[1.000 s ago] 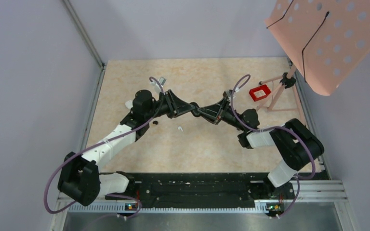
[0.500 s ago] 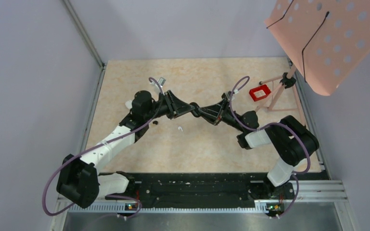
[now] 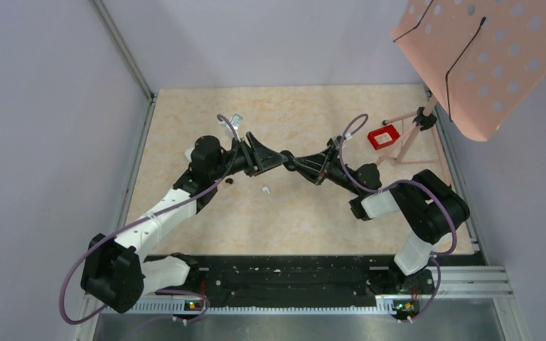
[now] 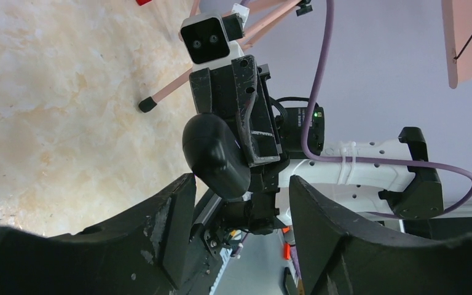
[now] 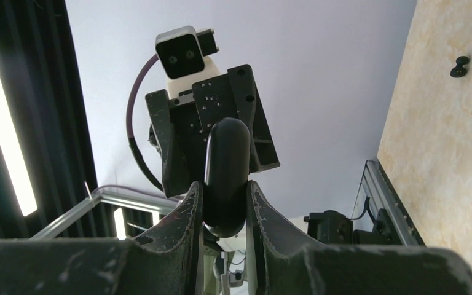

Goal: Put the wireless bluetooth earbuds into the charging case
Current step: Pass from the right arm to the left, then pass from the left arm to the right

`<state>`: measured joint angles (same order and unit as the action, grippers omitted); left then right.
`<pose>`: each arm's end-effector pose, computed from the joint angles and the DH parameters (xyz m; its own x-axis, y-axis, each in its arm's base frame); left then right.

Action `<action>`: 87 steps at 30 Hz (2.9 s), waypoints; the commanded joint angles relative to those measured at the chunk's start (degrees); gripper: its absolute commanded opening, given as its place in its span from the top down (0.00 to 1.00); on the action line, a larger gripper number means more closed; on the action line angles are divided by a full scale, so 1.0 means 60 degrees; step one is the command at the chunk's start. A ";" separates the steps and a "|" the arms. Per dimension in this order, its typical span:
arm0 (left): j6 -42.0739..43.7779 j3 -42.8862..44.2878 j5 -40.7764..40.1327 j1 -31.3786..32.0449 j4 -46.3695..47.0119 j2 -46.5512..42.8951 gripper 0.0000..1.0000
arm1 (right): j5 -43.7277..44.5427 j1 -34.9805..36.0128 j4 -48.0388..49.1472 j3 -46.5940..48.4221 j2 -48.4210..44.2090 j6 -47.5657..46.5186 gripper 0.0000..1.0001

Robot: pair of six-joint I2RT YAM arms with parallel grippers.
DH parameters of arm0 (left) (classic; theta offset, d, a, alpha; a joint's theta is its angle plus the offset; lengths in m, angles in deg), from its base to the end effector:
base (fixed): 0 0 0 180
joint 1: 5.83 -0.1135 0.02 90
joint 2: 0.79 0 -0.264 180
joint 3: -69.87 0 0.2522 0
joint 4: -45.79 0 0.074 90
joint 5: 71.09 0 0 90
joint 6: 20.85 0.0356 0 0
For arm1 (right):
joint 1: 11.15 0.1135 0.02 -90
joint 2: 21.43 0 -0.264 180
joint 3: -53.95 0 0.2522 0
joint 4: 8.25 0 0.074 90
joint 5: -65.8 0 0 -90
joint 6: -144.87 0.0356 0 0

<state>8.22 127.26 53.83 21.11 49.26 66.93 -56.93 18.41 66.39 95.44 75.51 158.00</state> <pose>0.2319 -0.1407 0.3002 -0.8193 -0.3875 -0.4226 0.3336 0.2774 -0.9010 0.2455 0.1613 0.2020 -0.9017 0.4304 0.0415 -0.0833 -0.2669 0.9601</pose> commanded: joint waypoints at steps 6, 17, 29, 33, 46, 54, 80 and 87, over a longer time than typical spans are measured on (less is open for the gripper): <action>0.0049 -0.0077 -0.0311 0.0029 0.0550 -0.0350 0.41 | 0.0138 -0.0031 0.1189 -0.0001 0.0146 -0.0088 1.00; -0.0479 0.0110 -0.0218 0.0043 0.1014 0.0698 0.46 | 0.0072 -0.0020 0.1125 -0.0002 -0.0038 -0.0196 1.00; -0.0641 0.0052 -0.0359 0.0037 0.1134 0.0780 0.76 | -0.0081 -0.0020 0.0935 0.0152 -0.0176 -0.0289 1.00; -0.0642 0.0090 -0.0381 0.0048 0.1085 0.0664 1.00 | -0.0039 -0.0019 0.0836 0.0096 -0.0213 -0.0334 1.00; -0.0386 0.0208 0.0164 0.0026 0.0653 0.0129 1.00 | 0.0392 -0.0020 0.0380 -0.0275 -0.0235 -0.0535 0.65; -0.0023 0.0289 0.0266 0.0034 0.0037 -0.0185 1.00 | 0.0319 -0.0020 -0.0001 -0.0226 -0.0373 -0.0753 0.58; 0.0854 0.1256 0.1065 -0.0086 -0.2039 -0.0454 1.00 | 0.0882 0.0452 -1.1751 0.2415 -0.4036 -0.8813 0.23; 0.0823 0.1377 0.1188 -0.0081 -0.2012 -0.0434 1.00 | 0.1087 0.0478 -1.2076 0.2330 -0.4031 -0.9005 0.23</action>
<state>12.57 132.14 58.72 20.46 33.04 64.72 -51.36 20.18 -0.19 108.75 51.78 108.41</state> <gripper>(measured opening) 0.315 0.773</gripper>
